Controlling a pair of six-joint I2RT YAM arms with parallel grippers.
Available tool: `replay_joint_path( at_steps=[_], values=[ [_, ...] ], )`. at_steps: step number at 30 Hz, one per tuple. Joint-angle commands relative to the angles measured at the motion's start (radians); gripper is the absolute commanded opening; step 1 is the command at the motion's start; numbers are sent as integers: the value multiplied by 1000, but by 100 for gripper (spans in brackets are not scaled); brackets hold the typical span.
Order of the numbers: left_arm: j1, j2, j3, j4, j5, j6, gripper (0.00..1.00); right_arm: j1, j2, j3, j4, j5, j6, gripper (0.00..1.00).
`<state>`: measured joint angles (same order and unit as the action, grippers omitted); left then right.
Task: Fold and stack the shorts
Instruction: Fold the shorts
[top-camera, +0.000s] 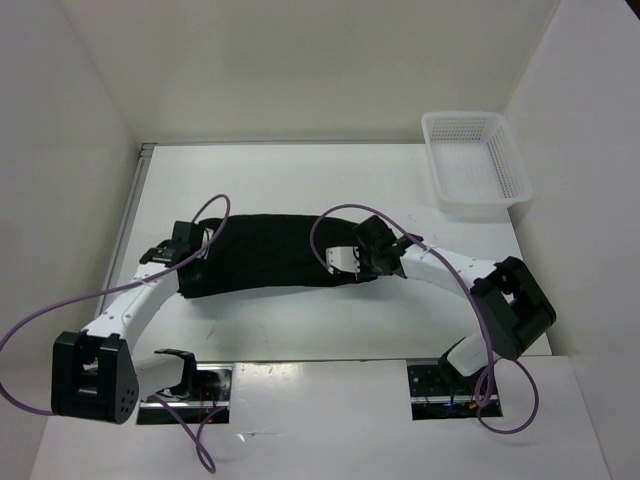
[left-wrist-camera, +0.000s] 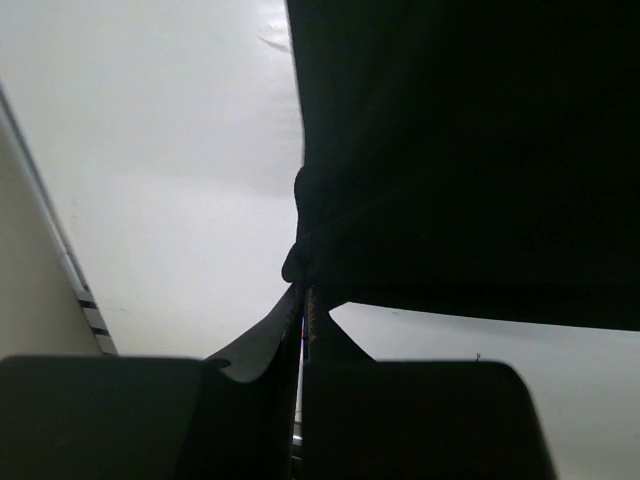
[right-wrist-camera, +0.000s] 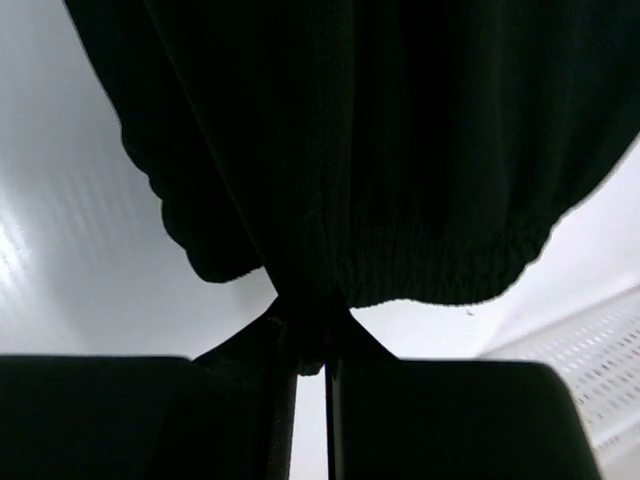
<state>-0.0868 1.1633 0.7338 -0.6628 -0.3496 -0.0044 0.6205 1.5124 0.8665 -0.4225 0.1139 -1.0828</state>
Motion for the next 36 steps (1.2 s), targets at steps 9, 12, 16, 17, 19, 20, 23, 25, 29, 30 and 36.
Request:
replay_joint_path(
  at_steps=[9, 12, 16, 17, 19, 20, 23, 25, 29, 30, 36],
  values=[
    [-19, 16, -94, 2, 0, 4, 3, 4, -26, -61, -61, -11, -37, 16],
    [-19, 26, -85, 2, 0, 4, 11, 4, -26, -28, -82, -32, 1, 47],
    [-19, 10, -45, -49, -25, 4, 35, 4, -133, 93, -180, -149, 110, 57],
    [-19, -19, -27, -88, -13, 4, 43, 4, -176, 109, -220, -187, 128, 61],
    [7, -69, 53, -132, 24, 4, 50, 4, -344, 118, -220, -306, 177, 76],
    [19, -79, 84, -132, 49, 4, 54, 4, -401, 106, -194, -336, 198, 79],
    [39, -65, 160, -129, 142, 4, 64, 4, -480, 92, -130, -356, 381, 83],
    [39, 28, 170, -109, 175, 4, 66, -42, -375, 123, -130, -396, 560, 83],
    [71, 264, 219, -89, 184, 4, 66, -200, -123, 155, -93, -436, 903, 83],
    [82, 350, 269, -89, 199, 4, 66, -244, -103, 155, -72, -465, 953, 83],
    [157, 524, 391, -55, 247, 4, 69, -347, 12, 124, 13, -459, 1215, 82]
  ],
)
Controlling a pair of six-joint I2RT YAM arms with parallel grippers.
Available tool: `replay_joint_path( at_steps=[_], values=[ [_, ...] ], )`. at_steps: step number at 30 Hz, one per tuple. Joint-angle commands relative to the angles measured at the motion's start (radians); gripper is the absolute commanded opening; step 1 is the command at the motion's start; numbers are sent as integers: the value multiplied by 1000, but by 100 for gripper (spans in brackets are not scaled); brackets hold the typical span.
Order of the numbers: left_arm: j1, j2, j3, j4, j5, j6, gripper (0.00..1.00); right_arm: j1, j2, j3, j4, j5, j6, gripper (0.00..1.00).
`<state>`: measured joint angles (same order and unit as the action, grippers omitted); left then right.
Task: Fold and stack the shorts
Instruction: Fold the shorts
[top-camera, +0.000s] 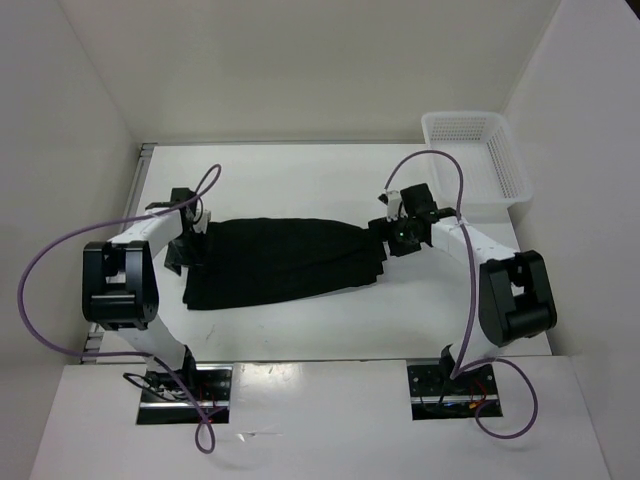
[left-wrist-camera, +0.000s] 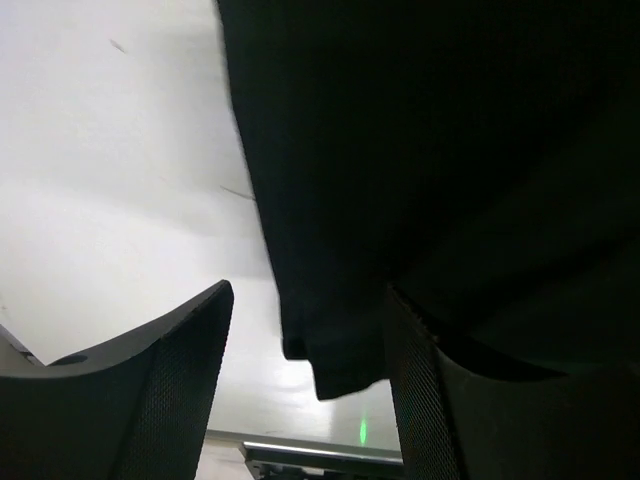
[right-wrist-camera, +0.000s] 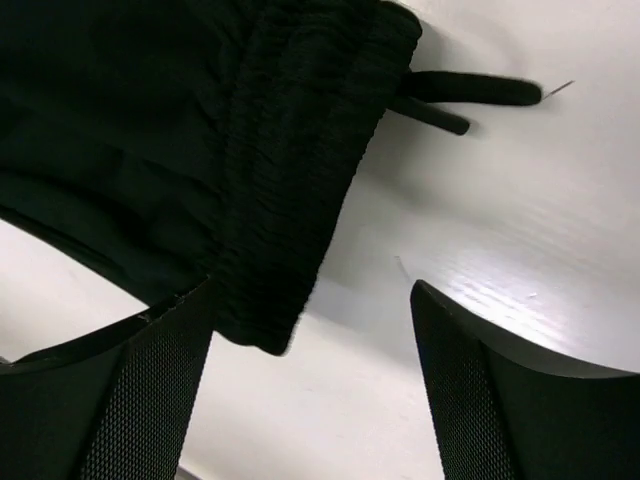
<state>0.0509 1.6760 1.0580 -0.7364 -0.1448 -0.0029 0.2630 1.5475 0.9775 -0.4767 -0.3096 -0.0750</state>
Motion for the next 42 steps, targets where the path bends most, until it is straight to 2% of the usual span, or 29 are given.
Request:
replay_joint_path(
  at_steps=[1, 4, 9, 14, 18, 21, 22, 24, 25, 30, 33, 36, 42],
  values=[
    [20, 24, 66, 31, 33, 3, 69, 10, -11, 0, 67, -19, 228, 82],
    [20, 76, 66, 31, 33, 3, 70, 10, 36, -10, 78, -8, 247, 78],
    [29, 119, 20, 31, 24, 3, 70, 41, 98, -20, 69, -19, 247, 77],
    [47, 160, 20, 42, 13, 3, 62, 85, 164, -30, 98, -6, 277, 74],
    [47, 169, 20, 42, 31, 3, 55, 108, 203, -30, 116, 4, 314, 66],
    [47, 179, 20, 42, 31, 3, 48, 108, 224, -30, 127, 21, 314, 42],
    [47, 179, 20, 42, 31, 3, 48, 108, 224, -30, 127, 32, 314, 26],
    [47, 169, 20, 42, 40, 3, 48, 108, 215, -30, 127, 64, 290, 14],
    [47, 159, 20, 42, 40, 3, 50, 108, 200, -16, 116, 64, 278, 3],
    [47, 139, 72, 32, 31, 3, 53, -45, 154, 48, 14, 84, 198, 0],
    [35, 139, 112, 9, 19, 3, 54, -111, 143, 99, -75, 108, 80, 0],
    [0, 130, 169, 0, 19, 3, 56, -120, 115, 119, -117, 130, 6, 0],
    [-109, 151, 312, -35, 19, 3, 59, -120, 66, 101, -97, 142, -16, 0]
  ],
)
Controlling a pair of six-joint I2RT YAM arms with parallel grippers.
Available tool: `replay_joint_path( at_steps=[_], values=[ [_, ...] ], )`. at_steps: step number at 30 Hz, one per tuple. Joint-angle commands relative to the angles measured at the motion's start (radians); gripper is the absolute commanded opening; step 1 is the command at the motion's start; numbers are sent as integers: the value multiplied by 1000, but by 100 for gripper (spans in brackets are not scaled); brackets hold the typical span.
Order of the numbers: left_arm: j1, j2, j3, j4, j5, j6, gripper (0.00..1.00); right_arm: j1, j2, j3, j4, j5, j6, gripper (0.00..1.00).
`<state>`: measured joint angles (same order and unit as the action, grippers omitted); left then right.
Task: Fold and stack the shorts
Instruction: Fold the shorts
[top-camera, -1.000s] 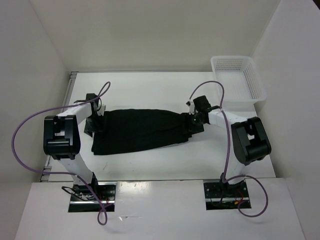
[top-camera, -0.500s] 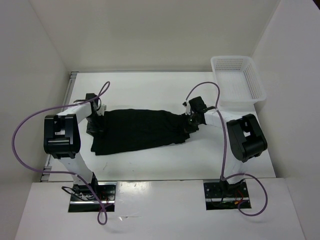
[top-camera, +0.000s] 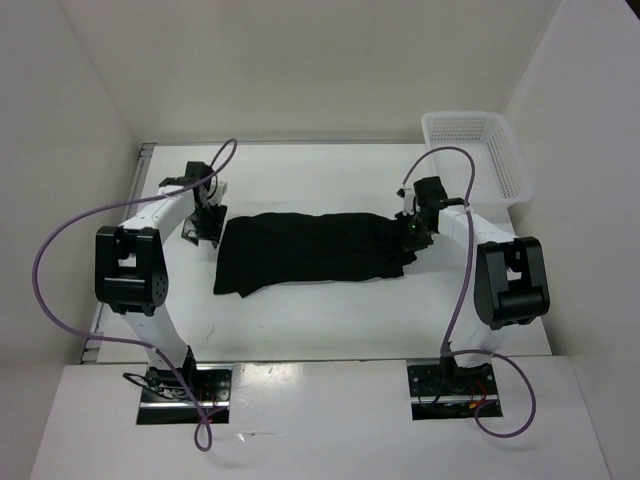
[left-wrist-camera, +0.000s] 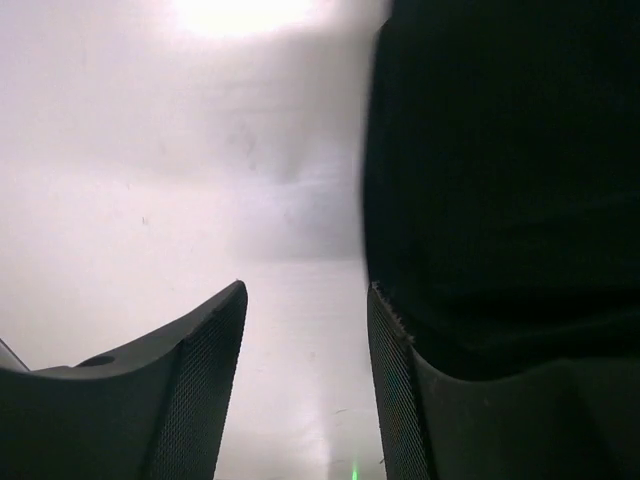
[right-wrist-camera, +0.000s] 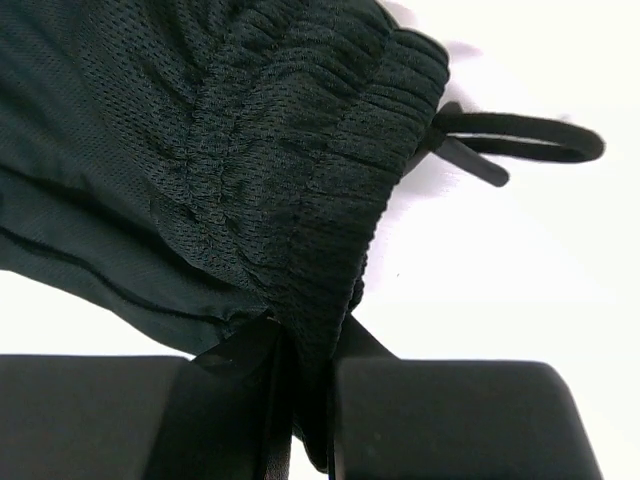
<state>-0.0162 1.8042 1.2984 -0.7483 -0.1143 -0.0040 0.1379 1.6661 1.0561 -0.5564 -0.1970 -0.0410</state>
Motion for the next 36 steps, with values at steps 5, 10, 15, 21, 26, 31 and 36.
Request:
replay_joint_path(
  at_steps=[5, 10, 15, 21, 26, 31, 36],
  values=[
    [-60, 29, 79, -104, 57, 4, 59, 15, -62, 13, -4, -18, -27, 26],
    [-149, -58, -61, -253, 200, 4, 62, 15, -71, 13, -4, 7, -17, 47],
    [-278, -94, -154, -204, 229, 4, 62, 15, -52, 4, 6, 17, -39, 53],
    [-464, -224, -284, -53, 12, 4, 63, 15, -62, -21, 6, 68, -126, 59],
    [-475, -206, -314, 49, -195, 4, 63, 25, -95, -54, -13, 41, -229, 64],
    [-493, -160, -303, 78, -248, 4, 63, 25, -146, -94, -22, 21, -302, 64],
    [-493, -126, -301, 50, -174, 4, 56, 25, -157, -94, -42, 10, -312, 64]
  ],
)
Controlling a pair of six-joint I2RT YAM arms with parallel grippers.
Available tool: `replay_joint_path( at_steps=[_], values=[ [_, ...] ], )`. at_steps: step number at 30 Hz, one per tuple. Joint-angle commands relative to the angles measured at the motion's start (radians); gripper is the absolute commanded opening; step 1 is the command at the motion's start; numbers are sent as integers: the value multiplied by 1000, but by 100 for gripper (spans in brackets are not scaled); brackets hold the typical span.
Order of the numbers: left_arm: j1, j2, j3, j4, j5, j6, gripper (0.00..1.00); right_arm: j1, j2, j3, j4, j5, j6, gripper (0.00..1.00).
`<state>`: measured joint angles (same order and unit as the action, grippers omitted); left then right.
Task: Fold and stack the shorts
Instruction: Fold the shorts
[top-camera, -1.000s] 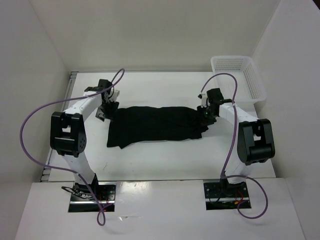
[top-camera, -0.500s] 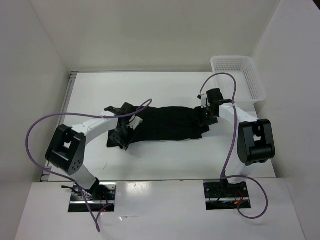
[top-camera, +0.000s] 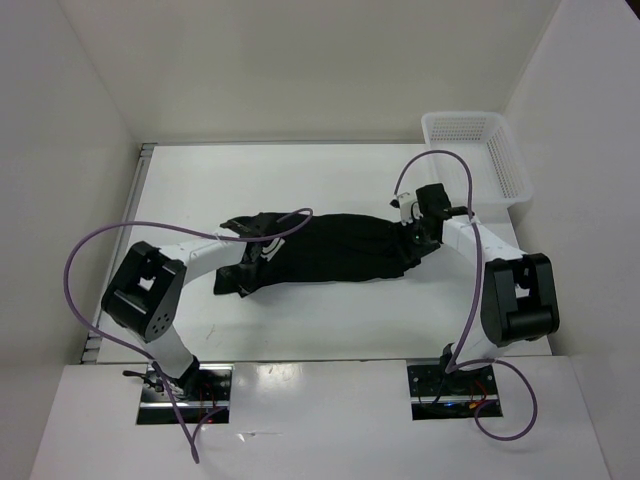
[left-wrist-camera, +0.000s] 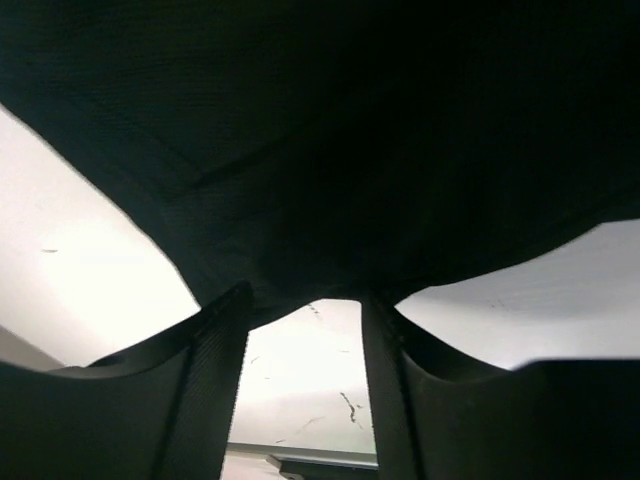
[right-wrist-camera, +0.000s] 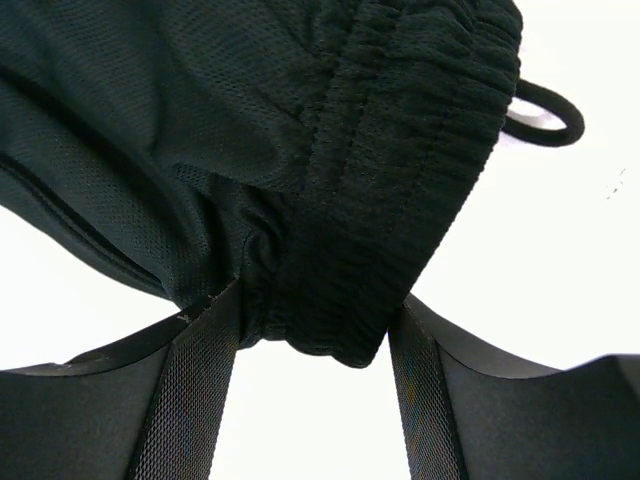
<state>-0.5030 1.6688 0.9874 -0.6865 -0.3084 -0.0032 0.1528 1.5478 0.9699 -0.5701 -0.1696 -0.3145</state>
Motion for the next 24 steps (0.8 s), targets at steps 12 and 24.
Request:
replay_joint_path(
  at_steps=[12, 24],
  values=[
    [-6, 19, 77, -87, 80, 3, 0, 10, -48, 35, -37, 65, -236, 66],
    [-6, -89, 111, -74, -178, 3, 0, 10, -26, 44, -68, -14, -268, 47]
  ],
)
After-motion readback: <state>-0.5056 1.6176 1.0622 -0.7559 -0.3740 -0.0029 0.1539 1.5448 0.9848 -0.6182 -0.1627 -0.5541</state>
